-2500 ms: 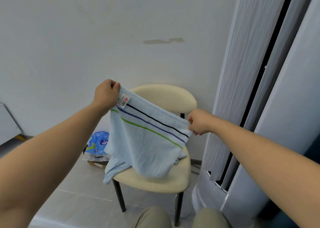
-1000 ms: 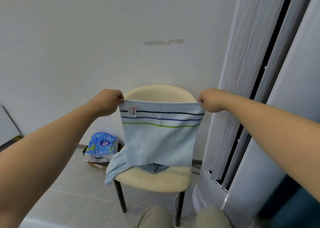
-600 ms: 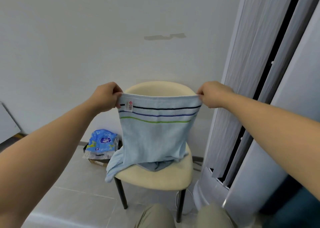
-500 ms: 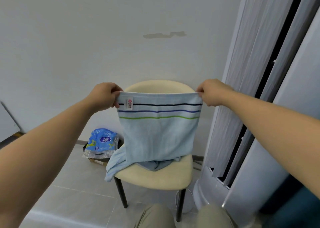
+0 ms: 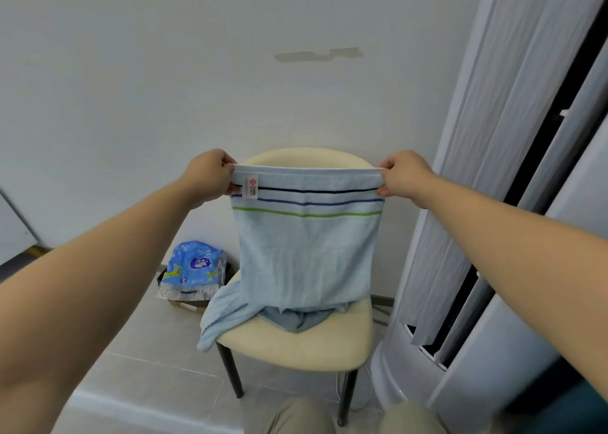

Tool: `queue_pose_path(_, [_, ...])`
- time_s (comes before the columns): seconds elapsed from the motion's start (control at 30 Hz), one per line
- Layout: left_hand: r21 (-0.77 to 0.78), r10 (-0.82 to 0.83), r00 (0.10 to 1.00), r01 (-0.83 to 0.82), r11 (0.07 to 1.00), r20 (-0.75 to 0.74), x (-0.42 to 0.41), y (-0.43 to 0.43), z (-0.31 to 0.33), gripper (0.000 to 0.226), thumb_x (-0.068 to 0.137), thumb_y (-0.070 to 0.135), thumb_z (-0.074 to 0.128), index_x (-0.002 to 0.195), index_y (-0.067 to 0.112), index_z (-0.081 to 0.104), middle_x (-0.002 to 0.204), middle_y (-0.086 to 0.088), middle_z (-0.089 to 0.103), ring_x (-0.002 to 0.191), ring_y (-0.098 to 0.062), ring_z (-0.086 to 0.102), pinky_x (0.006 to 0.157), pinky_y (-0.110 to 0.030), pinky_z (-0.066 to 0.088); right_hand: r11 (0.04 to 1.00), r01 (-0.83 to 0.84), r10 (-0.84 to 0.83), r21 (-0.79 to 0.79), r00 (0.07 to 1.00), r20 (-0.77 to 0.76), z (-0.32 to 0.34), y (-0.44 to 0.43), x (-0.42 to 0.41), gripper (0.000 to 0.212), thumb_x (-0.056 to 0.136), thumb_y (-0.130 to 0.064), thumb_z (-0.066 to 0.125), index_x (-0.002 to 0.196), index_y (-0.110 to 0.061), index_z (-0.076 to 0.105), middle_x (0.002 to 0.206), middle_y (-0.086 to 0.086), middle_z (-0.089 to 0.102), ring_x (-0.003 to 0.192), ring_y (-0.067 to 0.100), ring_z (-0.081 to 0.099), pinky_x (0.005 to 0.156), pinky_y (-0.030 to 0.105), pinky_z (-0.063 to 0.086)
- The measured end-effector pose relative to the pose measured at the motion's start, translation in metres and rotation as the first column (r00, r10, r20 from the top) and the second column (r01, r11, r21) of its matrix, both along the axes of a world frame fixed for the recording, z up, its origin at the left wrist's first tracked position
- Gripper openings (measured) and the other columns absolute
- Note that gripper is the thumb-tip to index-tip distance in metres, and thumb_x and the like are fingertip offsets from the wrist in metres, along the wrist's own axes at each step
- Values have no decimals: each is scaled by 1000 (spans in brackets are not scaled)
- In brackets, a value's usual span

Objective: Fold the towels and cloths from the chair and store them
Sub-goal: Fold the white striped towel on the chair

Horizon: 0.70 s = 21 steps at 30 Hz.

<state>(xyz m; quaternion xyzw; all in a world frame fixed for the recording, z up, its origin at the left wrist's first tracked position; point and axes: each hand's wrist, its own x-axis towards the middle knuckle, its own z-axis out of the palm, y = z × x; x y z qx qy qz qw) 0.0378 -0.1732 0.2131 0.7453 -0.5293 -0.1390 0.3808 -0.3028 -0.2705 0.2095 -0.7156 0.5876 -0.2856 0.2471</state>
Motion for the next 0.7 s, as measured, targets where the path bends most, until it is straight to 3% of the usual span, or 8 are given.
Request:
queue_pose_path(0.07, [-76,37,998,-33,997,51,3,-3,6,18,103,16,42,105,9,59,103,-15,69,77,-26,72,77,-45,61,995,37,-30,-93,997,73,2,-4,4,19,84,-2,65,88,-20,71,99,11,72,96,30,69,90,44,58])
queue_pose_path(0.2, [-250,82,995,-67,966,49,4,2,25,16,103,20,44,102,15,59,103,-6,66,86,-23,71,81,-44,60,940,86,-49,-329,992,120,12,0,10,25,97,-11,50,107,-16,73,112,8,71,104,26,65,93,35,52])
queue_pose_path(0.37, [-332,66,995,-38,943,73,6,34,26,15,103,21,42,103,19,57,105,-4,69,93,-24,70,86,-44,57,914,37,17,-405,992,128,9,27,4,29,101,-9,43,111,-16,70,112,4,68,101,21,63,84,24,44])
queue_pose_path(0.5, [-265,42,992,-10,964,116,2,74,-10,15,104,20,44,105,17,59,99,-3,69,88,-22,70,81,-37,56,939,-12,41,-345,996,77,-22,67,-6,26,97,-8,49,108,-17,72,102,0,66,93,19,60,79,23,43])
queue_pose_path(0.6, [-133,-3,995,17,991,104,-1,109,-53,15,104,18,46,106,15,60,96,-4,71,85,-19,70,71,-29,54,974,-98,92,-202,995,-37,-58,98,-16,23,94,-8,56,103,-18,74,94,0,66,84,16,60,63,18,42])
queue_pose_path(0.7, [53,-62,987,55,997,148,-4,141,-103,14,103,17,48,102,20,61,91,-2,71,86,-23,69,75,-40,56,991,-129,122,-40,981,-149,-96,129,-22,24,90,-7,56,97,-18,76,89,-2,66,79,13,58,62,20,43])
